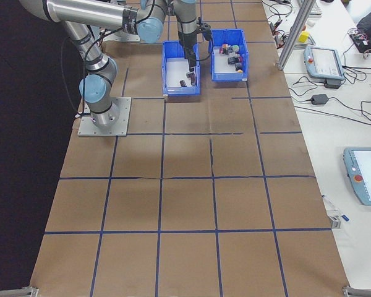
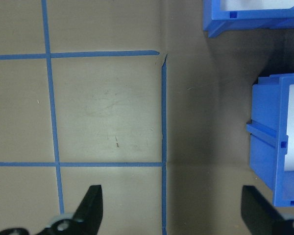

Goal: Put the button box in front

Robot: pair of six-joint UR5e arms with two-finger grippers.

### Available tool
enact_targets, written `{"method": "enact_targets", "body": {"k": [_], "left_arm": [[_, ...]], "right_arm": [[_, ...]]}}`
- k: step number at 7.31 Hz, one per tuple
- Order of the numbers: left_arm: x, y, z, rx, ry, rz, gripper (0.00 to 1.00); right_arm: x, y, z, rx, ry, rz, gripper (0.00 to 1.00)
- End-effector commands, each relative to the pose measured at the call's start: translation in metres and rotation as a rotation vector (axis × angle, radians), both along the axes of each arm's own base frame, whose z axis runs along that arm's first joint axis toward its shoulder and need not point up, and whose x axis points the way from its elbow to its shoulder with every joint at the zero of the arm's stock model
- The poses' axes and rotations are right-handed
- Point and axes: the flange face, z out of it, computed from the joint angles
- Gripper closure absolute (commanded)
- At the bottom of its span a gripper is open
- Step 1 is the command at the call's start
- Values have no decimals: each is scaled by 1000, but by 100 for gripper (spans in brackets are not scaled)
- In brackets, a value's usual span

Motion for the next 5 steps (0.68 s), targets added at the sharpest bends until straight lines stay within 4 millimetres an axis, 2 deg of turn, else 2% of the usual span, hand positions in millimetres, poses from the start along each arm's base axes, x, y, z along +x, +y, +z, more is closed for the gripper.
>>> {"method": "enact_targets", "body": {"k": [1,3,4,5], "left_arm": [[0,0,0,0,0,0,1],[0,0,0,0,0,0,1],[0,0,0,0,0,1,1],[0,0,0,0,0,2,1]], "right_arm": [[2,-8,17,73,-18,-150,0],[6,-8,18,72,-16,-155,0],[5,-13,14,83,-10,-155,0],[4,-25,16,82,-5,-153,0]]}}
